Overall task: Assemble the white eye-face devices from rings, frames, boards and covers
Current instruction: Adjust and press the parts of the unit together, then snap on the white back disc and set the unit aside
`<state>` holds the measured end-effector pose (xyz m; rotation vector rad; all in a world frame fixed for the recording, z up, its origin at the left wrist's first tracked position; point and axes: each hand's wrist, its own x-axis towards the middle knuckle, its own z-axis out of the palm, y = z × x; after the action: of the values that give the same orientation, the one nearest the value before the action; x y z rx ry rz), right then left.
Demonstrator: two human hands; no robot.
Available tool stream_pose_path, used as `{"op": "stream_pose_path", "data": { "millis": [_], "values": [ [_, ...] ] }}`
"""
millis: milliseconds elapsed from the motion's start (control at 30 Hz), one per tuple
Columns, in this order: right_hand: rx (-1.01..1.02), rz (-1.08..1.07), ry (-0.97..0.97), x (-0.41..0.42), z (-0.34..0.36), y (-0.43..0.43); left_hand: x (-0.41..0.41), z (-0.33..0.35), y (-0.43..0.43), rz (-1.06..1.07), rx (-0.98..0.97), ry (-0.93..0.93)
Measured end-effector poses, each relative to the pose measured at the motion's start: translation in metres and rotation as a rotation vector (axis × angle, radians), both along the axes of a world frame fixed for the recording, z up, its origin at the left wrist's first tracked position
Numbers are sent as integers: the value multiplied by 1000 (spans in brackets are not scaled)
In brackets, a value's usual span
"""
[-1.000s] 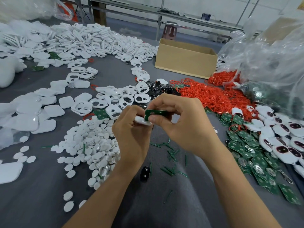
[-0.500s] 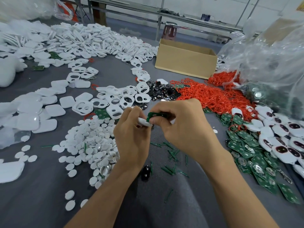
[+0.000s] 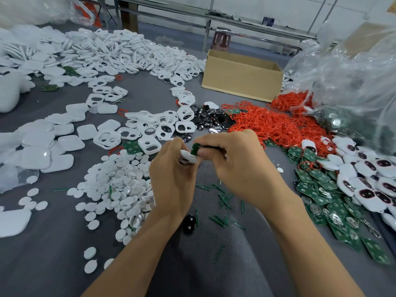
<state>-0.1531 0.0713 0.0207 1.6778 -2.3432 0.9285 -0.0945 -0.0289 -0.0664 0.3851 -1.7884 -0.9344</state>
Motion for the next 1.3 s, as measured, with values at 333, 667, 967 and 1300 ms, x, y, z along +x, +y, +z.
{"op": "stream_pose_path", "data": {
  "millis": [333, 667, 967, 1300],
  "values": [
    [91, -73, 95, 2, -1, -1, 1, 0, 2, 59, -57, -166],
    [198, -92, 72, 1, 4, 2, 0, -2, 0, 67, -220, -222],
    [142, -191, 87, 11, -2, -3, 2, 0, 4, 64, -179, -259],
    [-1, -290, 6, -22, 7, 18, 1, 2, 8, 5, -49, -78]
  ]
}}
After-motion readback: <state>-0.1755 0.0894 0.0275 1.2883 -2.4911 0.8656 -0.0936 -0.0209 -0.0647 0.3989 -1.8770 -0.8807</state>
